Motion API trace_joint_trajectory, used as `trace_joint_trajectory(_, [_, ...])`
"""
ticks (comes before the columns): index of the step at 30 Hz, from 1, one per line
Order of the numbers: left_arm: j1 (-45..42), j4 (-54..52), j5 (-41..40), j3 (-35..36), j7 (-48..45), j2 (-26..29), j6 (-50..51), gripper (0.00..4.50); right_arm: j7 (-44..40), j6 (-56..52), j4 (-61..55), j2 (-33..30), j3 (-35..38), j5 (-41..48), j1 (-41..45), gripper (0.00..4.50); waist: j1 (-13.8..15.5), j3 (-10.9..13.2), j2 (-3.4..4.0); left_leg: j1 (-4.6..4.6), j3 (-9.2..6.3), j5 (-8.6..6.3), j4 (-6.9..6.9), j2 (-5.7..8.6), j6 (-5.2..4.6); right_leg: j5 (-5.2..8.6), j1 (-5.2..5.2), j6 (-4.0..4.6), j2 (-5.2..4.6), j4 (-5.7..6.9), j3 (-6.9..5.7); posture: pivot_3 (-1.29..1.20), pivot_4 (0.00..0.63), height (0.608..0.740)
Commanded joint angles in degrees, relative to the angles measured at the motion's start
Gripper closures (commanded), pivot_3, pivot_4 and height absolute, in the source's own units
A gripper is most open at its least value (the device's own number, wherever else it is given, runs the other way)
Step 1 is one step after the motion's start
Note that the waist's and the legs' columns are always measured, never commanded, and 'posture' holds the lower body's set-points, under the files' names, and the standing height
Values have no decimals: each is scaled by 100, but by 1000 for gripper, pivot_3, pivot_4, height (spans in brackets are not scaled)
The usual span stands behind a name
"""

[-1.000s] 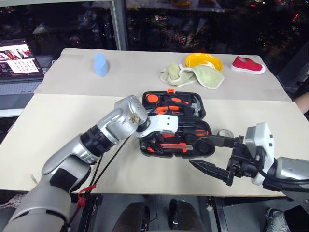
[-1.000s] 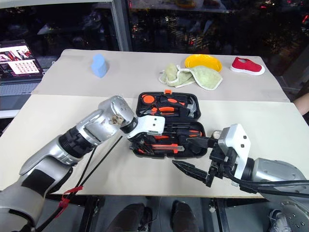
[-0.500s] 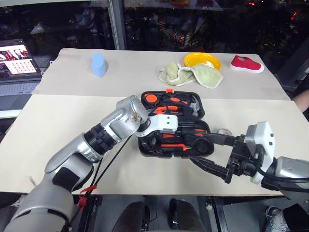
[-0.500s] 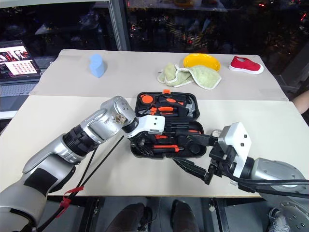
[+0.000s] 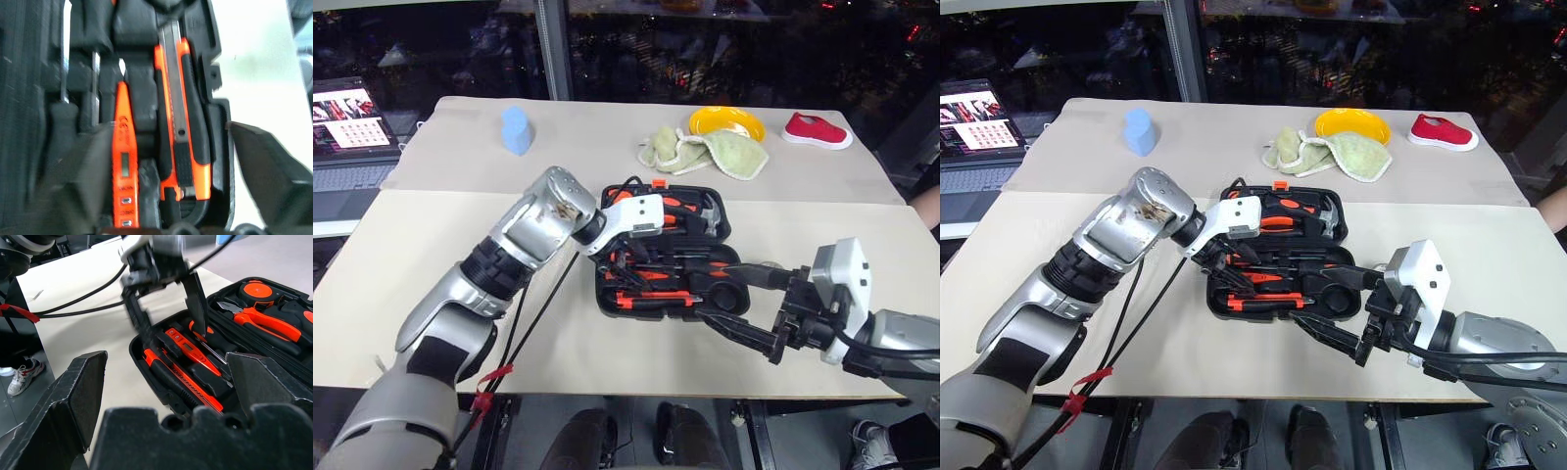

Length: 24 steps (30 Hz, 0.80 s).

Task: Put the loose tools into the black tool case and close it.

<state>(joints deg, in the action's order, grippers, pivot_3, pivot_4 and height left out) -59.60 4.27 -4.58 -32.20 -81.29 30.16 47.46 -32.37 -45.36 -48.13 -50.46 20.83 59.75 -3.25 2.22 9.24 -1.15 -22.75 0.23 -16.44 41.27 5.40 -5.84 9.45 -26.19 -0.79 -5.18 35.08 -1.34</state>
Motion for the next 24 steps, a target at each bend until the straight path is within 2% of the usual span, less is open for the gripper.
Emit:
trace_joint_trajectory(1, [227,-166,45,0,132,82,-328,2667,-38,115,-60,-49,79,54,31,0,0,0,-1,-1,0,1,0,0,1,0,-1,1,1,0,0,0,150,732])
trace_joint_trajectory(2, [266,-169,65,-3,166,93,-416,3006,-36,111,-64,-53,83,62,34,0,1,0,-1,-2,0,1,1,0,2,0,-2,1,1,1,0,0,150,732])
trace_joint_trajectory(4, [205,-94,-317,805,1017,-613,760,3763,-31,105,-45,-45,87,110,60,0,23,1,-1,-3,0,1,3,0,2,-1,-1,1,1,1,0,0,150,732])
trace_joint_trajectory(6, [422,-648,-728,987,980,-646,1239,4461,-62,109,40,-27,48,122,112,0,71,2,-3,-12,-9,1,15,0,0,-1,3,-4,-2,-1,-5,0,150,732])
trace_joint_trajectory(9, [491,-673,-327,633,1237,-403,794,4461,-218,115,151,-68,-57,62,212,0,8,1,-2,-8,-6,-4,18,1,-7,0,4,-9,1,-1,-1,0,150,732])
trace_joint_trajectory(17, [379,-393,-61,16,799,172,-134,4461,-433,136,344,-82,-377,-145,555,0,-9,1,-1,1,1,5,2,1,11,-3,0,-2,4,3,9,0,150,732])
trace_joint_trajectory(24, [451,-488,-80,-205,482,226,-595,4461,-477,124,363,-43,-393,-208,583,0,20,1,-2,-5,0,1,4,2,4,-3,0,-3,1,-4,7,0,150,732])
